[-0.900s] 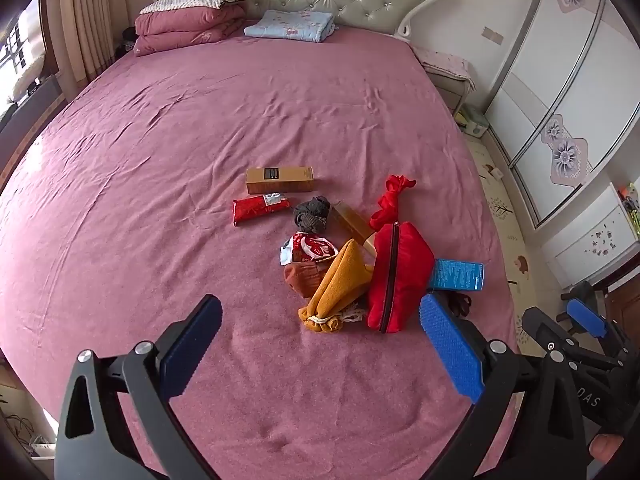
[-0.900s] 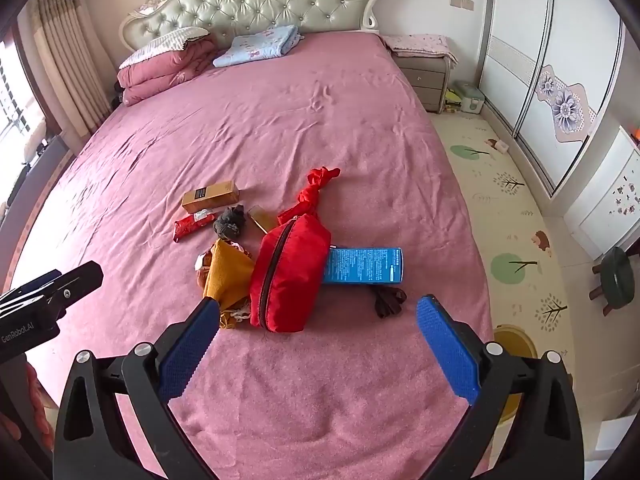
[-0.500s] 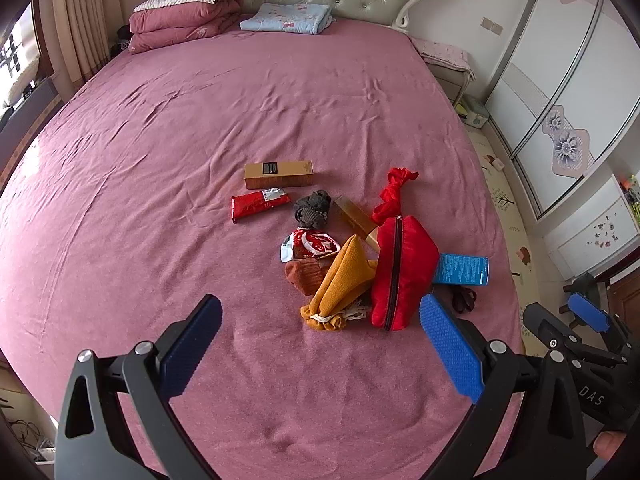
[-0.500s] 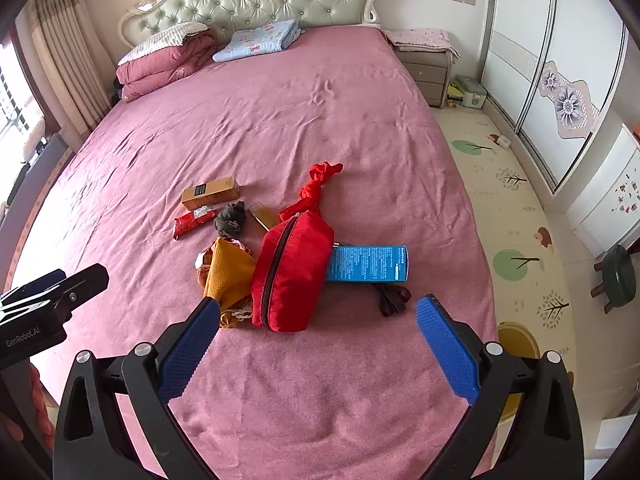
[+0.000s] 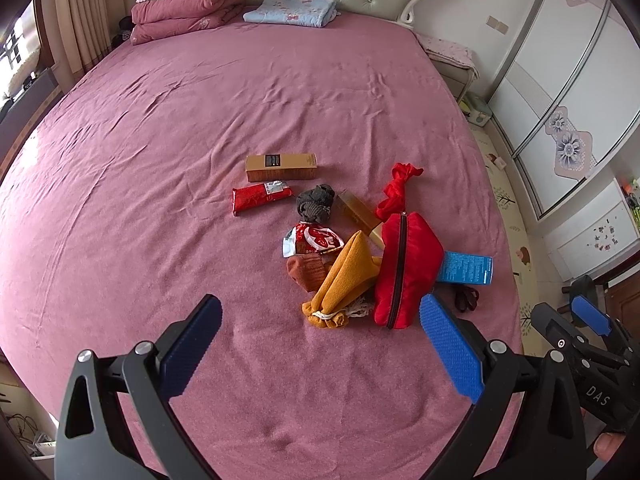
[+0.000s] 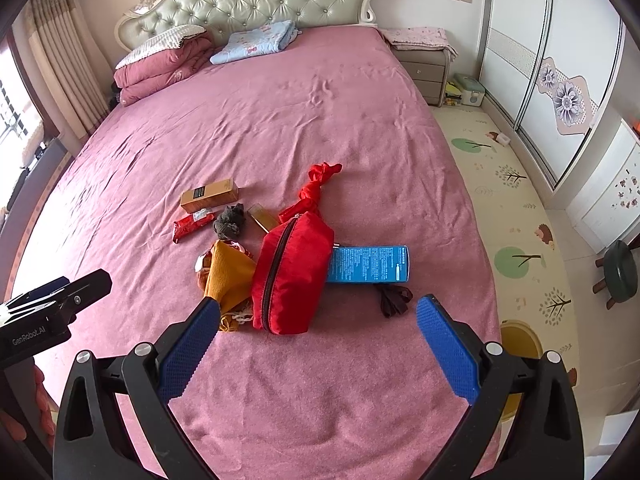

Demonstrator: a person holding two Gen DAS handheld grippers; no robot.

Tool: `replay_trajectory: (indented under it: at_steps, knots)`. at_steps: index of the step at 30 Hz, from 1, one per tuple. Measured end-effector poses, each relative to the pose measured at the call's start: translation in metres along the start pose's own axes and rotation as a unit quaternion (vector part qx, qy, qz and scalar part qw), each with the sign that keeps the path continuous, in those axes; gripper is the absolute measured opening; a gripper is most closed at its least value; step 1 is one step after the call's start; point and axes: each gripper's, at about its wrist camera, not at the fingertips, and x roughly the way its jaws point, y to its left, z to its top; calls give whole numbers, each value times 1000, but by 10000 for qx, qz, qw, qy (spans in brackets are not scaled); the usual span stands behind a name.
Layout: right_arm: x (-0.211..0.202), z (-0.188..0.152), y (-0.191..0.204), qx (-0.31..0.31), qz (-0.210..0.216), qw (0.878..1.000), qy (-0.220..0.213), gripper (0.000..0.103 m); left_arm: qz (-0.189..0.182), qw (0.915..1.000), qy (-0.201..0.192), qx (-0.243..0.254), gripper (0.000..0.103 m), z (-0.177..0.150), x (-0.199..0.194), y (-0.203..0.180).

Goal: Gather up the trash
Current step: 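Move both grippers toward the pile of items on the bed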

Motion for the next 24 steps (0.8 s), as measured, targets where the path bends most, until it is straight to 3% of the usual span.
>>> replay_trajectory:
  at_steps: [24]
  knots:
    - [5,-5,1,63,112,9998,125,94,-61,9999,-117,74,99,-3,1,-3]
